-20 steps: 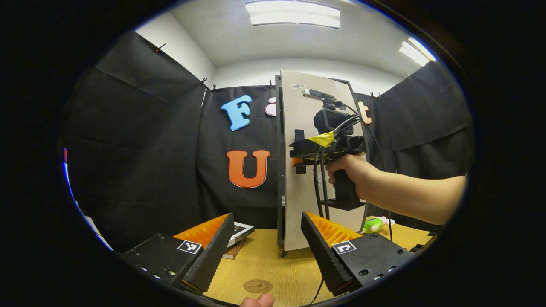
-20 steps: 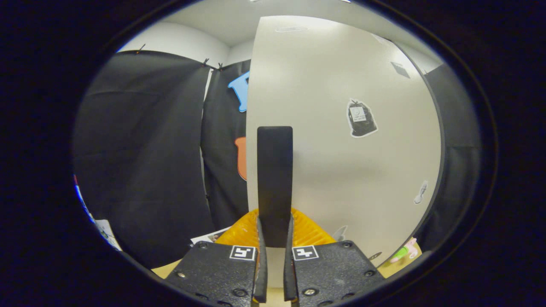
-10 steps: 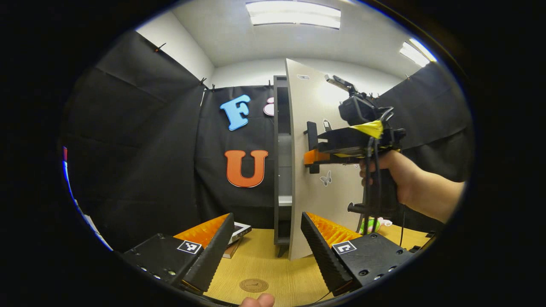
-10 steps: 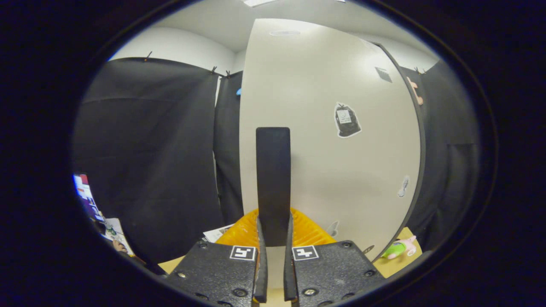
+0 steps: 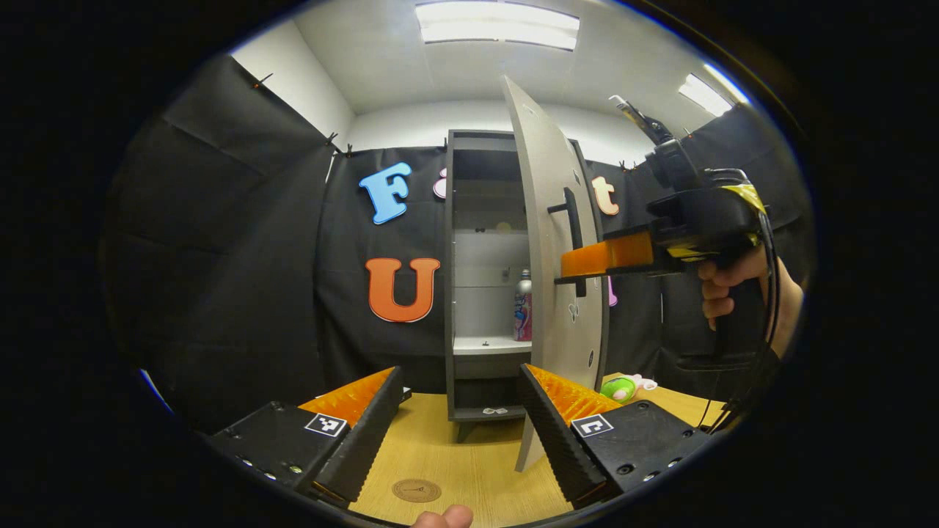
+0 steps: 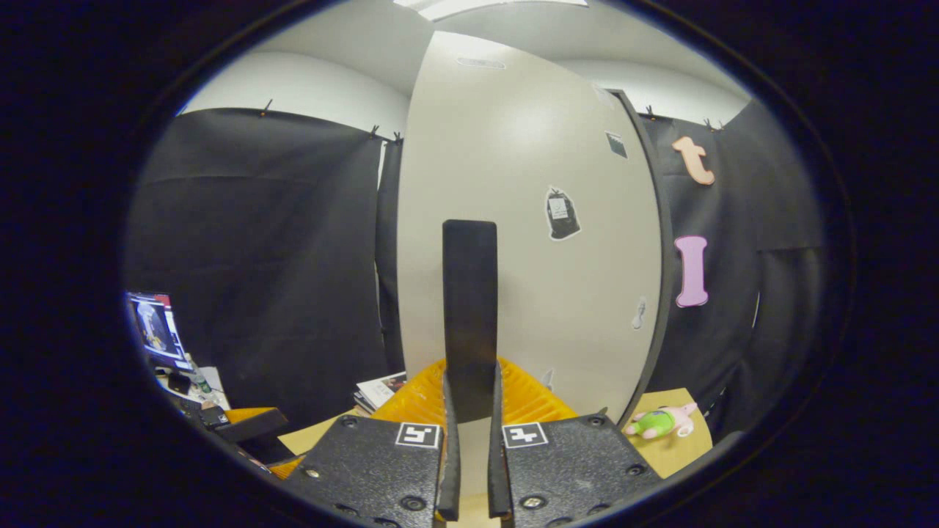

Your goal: Open the cabinet door with the right hand, grasp the bottle in the cabinet with the left hand and place it on the coaster, then close the cabinet door with the right hand.

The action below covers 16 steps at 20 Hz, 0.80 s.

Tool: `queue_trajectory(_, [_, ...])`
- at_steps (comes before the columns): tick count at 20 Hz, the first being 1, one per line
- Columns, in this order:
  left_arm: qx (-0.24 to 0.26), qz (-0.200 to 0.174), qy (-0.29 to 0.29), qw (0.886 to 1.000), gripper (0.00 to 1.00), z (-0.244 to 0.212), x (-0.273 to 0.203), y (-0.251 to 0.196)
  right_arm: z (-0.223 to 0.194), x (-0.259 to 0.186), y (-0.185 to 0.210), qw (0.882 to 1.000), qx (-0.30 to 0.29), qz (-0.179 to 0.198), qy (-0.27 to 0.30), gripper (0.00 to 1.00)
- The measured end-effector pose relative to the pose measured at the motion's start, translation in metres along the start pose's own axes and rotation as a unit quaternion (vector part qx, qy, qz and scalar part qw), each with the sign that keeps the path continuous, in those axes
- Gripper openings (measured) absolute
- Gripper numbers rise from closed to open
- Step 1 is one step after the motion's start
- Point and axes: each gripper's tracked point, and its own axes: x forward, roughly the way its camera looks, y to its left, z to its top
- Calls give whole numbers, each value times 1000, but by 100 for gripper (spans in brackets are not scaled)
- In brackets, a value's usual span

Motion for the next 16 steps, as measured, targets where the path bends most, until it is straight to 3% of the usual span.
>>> queue_trajectory(9, [-2, -41, 4, 999, 95, 1, -1, -49, -2, -50, -40, 999, 36, -37, -10, 18])
queue_trajectory(16, [-4, -60, 12, 998, 95, -3, -1, -72, -1, -71, -79, 995, 16, -97, -16, 12])
